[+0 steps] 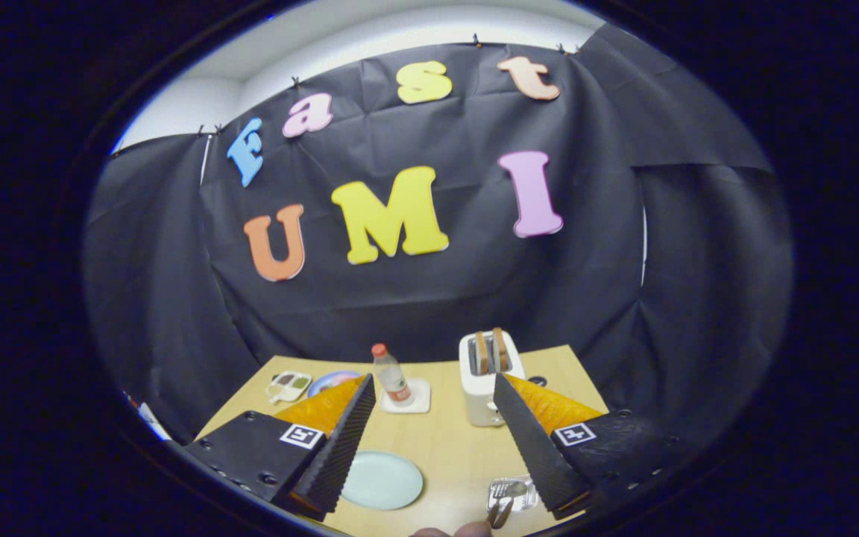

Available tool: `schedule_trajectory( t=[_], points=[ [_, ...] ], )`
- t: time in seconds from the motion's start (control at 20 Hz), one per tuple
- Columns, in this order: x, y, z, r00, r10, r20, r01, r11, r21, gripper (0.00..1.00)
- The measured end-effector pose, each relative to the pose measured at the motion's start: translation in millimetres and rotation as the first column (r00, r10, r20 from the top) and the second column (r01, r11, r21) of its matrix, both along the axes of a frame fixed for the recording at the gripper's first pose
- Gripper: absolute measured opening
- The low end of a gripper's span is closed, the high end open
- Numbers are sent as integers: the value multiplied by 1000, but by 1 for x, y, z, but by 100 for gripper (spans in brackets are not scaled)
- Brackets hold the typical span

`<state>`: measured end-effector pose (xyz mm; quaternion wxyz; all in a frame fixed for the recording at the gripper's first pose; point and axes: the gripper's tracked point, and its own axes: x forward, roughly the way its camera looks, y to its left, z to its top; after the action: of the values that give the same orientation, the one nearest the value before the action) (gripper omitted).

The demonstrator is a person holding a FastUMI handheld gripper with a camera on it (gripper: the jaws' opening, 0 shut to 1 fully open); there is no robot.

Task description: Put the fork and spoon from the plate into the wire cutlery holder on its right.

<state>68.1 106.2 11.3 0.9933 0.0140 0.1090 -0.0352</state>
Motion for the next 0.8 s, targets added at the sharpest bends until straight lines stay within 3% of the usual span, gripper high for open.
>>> schedule_trajectory(
  t=[0.3, 0.8],
  points=[
    [-30, -1, 29, 985, -52, 163, 63, 996, -58, 96],
    [-59, 31, 59, 957, -48, 287, 90, 987, -136, 96]
  ],
)
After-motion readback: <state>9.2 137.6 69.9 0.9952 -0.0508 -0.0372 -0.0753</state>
